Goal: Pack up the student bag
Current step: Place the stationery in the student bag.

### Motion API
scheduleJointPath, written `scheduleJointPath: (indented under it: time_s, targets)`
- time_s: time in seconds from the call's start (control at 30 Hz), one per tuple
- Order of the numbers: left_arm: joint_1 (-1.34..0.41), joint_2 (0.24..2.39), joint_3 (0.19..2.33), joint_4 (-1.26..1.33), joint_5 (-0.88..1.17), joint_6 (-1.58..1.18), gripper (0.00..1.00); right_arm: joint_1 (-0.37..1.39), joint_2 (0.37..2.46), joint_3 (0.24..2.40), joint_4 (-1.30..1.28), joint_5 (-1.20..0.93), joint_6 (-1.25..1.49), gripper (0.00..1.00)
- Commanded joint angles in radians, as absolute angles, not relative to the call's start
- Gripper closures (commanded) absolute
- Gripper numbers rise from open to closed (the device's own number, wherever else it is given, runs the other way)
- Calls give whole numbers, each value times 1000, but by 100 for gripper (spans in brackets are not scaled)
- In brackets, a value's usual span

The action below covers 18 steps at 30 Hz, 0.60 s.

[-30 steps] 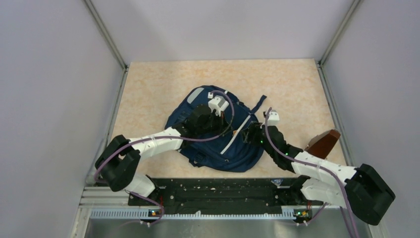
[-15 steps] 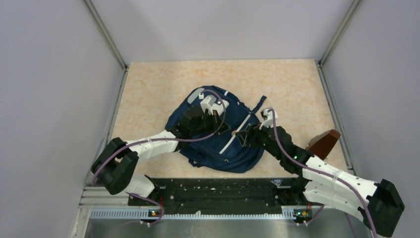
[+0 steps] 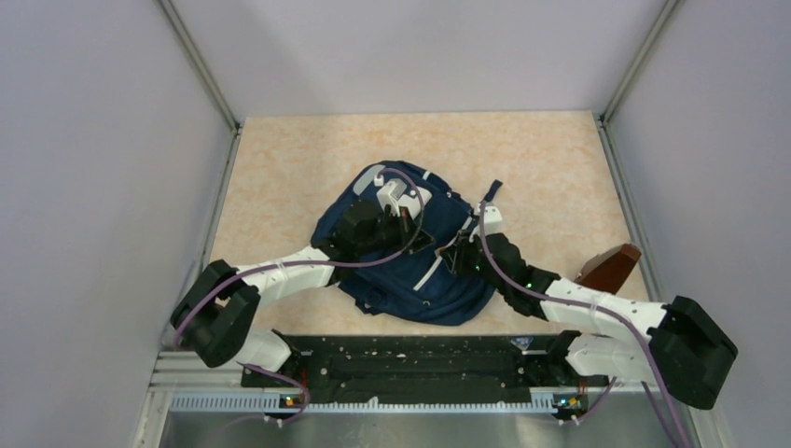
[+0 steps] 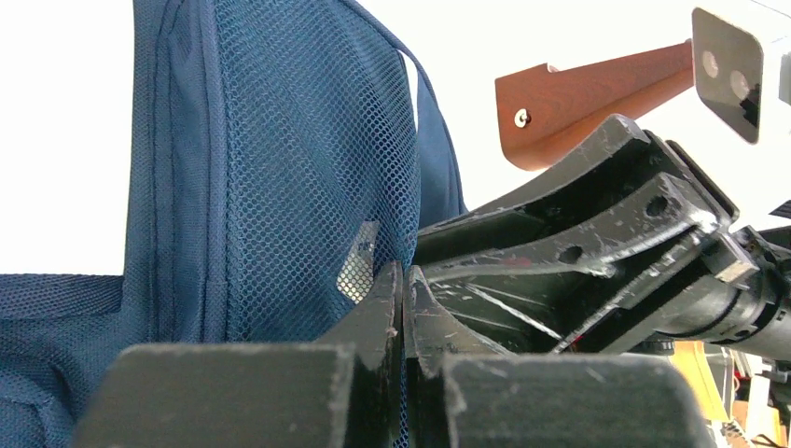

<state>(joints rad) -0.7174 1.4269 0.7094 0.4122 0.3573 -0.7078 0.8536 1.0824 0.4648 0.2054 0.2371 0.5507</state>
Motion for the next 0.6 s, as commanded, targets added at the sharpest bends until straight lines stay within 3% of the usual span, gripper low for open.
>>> scheduleJointPath:
  time_s: [0.0,0.23,0.43,0.57]
  targets:
    - [-730,1385,717,566,511,-714,100,861,1142,460,334,272,552,79]
    - [-731,1414,717,557,552,-699,100,861,1227,416,575,252,560,92]
    - [-732,1441,713,493,508,-671,100,861,1162,388,617,245,571,92]
    - [-730,1426,727,381,375,-632,100,861,1041,377,505,281,570,86]
